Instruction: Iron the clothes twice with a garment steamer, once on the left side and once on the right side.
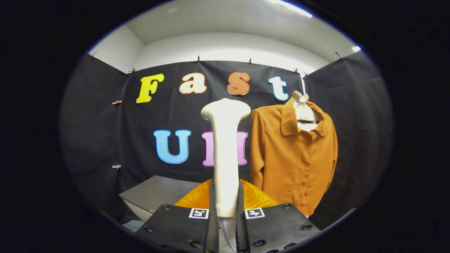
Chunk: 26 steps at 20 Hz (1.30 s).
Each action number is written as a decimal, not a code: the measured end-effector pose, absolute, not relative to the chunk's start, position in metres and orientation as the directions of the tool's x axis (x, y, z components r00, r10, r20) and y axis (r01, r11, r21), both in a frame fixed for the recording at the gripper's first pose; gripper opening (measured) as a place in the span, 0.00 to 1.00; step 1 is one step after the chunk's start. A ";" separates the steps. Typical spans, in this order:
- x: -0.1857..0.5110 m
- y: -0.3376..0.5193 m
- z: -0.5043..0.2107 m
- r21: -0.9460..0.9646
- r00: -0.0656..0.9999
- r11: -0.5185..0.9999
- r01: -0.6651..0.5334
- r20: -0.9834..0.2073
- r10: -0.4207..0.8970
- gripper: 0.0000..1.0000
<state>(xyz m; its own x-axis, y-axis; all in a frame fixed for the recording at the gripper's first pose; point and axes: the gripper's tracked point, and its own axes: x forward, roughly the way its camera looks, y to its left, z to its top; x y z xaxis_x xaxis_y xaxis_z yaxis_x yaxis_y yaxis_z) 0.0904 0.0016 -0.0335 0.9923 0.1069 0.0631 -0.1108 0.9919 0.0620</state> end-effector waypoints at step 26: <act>0.181 -0.130 -0.188 0.082 0.994 0.996 -0.035 -0.097 0.042 0.22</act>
